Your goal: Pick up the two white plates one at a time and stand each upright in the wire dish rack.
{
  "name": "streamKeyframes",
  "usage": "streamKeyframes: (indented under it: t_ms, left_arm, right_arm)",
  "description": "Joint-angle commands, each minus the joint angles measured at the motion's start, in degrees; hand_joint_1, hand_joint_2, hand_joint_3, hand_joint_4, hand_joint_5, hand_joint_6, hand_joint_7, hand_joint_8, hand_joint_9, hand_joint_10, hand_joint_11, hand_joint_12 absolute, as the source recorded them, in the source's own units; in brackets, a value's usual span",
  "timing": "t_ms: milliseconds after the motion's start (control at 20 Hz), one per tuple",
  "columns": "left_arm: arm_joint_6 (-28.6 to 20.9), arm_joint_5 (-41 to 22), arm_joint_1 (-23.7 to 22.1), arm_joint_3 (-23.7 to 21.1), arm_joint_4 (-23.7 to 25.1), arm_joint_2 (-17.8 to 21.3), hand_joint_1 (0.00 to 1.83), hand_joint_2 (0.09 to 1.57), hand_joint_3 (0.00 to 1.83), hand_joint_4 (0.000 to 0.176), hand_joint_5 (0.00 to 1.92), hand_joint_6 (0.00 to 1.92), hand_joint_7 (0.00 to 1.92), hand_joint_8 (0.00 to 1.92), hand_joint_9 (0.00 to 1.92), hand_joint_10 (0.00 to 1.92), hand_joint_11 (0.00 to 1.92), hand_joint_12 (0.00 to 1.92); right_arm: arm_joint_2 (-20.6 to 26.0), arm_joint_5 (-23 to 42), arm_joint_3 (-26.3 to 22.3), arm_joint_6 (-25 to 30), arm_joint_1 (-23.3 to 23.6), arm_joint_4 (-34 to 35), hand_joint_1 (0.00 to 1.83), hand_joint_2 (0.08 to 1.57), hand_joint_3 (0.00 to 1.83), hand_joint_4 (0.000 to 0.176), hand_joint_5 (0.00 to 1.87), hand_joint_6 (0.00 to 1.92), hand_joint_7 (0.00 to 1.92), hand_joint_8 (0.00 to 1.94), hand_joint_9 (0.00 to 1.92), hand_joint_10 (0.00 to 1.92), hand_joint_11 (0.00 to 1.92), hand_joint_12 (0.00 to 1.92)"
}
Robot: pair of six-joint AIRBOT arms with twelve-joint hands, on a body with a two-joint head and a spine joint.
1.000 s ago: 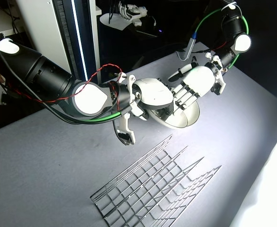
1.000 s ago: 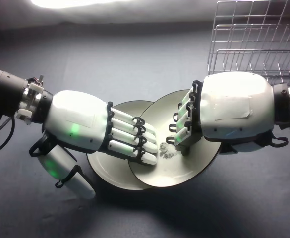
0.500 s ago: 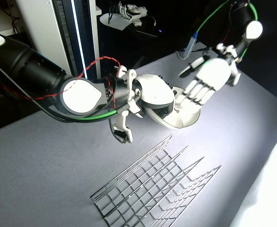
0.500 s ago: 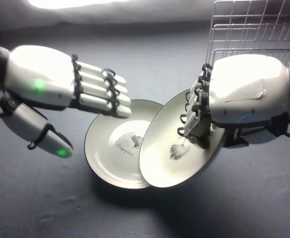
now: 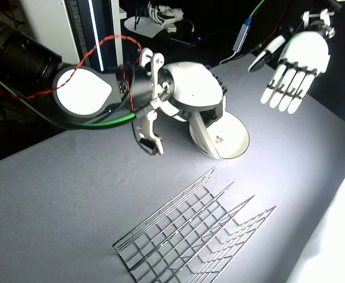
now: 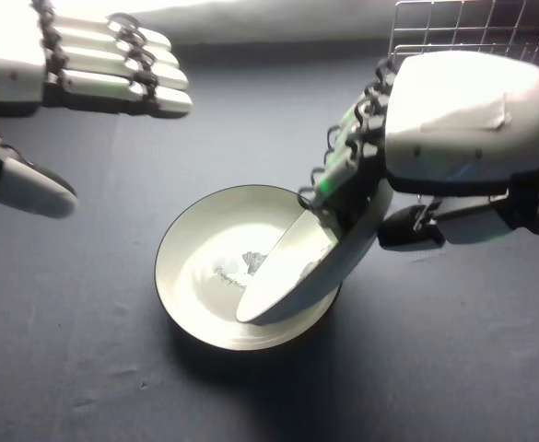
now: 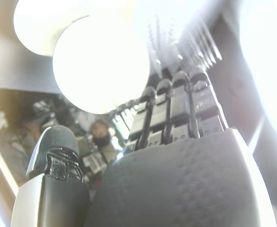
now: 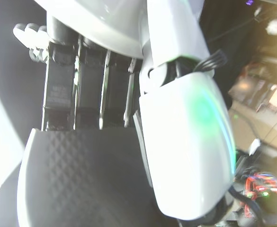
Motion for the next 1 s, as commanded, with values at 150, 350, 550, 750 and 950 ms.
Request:
streamKeyframes:
  t_ms: [150, 350, 550, 750, 950]
  left_arm:
    - [-0.35, -0.70, -0.02, 0.28, -4.38, 2.69, 0.00, 1.23, 0.00, 0.000, 0.00, 0.00, 0.00, 0.00, 0.00, 0.00, 0.00, 0.00]
    - [-0.28, -1.12, 1.51, 1.79, -4.38, 2.35, 0.00, 1.24, 0.00, 0.000, 0.00, 0.00, 0.00, 0.00, 0.00, 0.00, 0.00, 0.00]
    - [-0.28, -1.66, 1.16, 3.18, -4.72, 0.35, 0.00, 1.23, 0.00, 0.000, 0.00, 0.00, 0.00, 0.00, 0.00, 0.00, 0.00, 0.00]
    - [1.26, -0.97, 0.47, 2.53, -4.80, -0.45, 0.00, 1.23, 0.00, 0.000, 0.00, 0.00, 0.00, 0.00, 0.00, 0.00, 0.00, 0.00]
    - [3.65, -0.36, 1.74, 2.27, -4.89, -0.66, 0.00, 1.24, 0.00, 0.000, 0.00, 0.00, 0.00, 0.00, 0.00, 0.00, 0.00, 0.00]
  right_arm:
    - [1.03, 5.60, -1.03, 0.48, 1.65, 8.41, 1.34, 1.08, 0.00, 0.000, 0.97, 0.88, 1.07, 0.76, 1.11, 0.94, 0.91, 1.26]
    - [2.09, 5.43, -2.32, 1.38, 1.84, 17.21, 1.38, 1.11, 0.00, 0.000, 0.87, 1.06, 0.99, 0.86, 1.01, 1.14, 0.91, 1.21]
    - [3.06, 4.60, -3.75, 1.65, 1.98, 25.00, 1.38, 1.10, 0.00, 0.000, 0.89, 1.01, 1.01, 0.83, 1.03, 1.13, 0.93, 1.22]
    - [3.92, 3.80, -4.45, 2.01, 3.01, 31.64, 1.38, 1.09, 0.00, 0.000, 0.93, 0.96, 1.04, 0.79, 1.02, 1.13, 0.91, 1.25]
    - [4.90, 2.41, -4.93, 2.61, 4.65, 39.58, 1.38, 1.09, 0.00, 0.000, 0.92, 0.98, 1.02, 0.84, 1.01, 1.12, 0.86, 1.25]
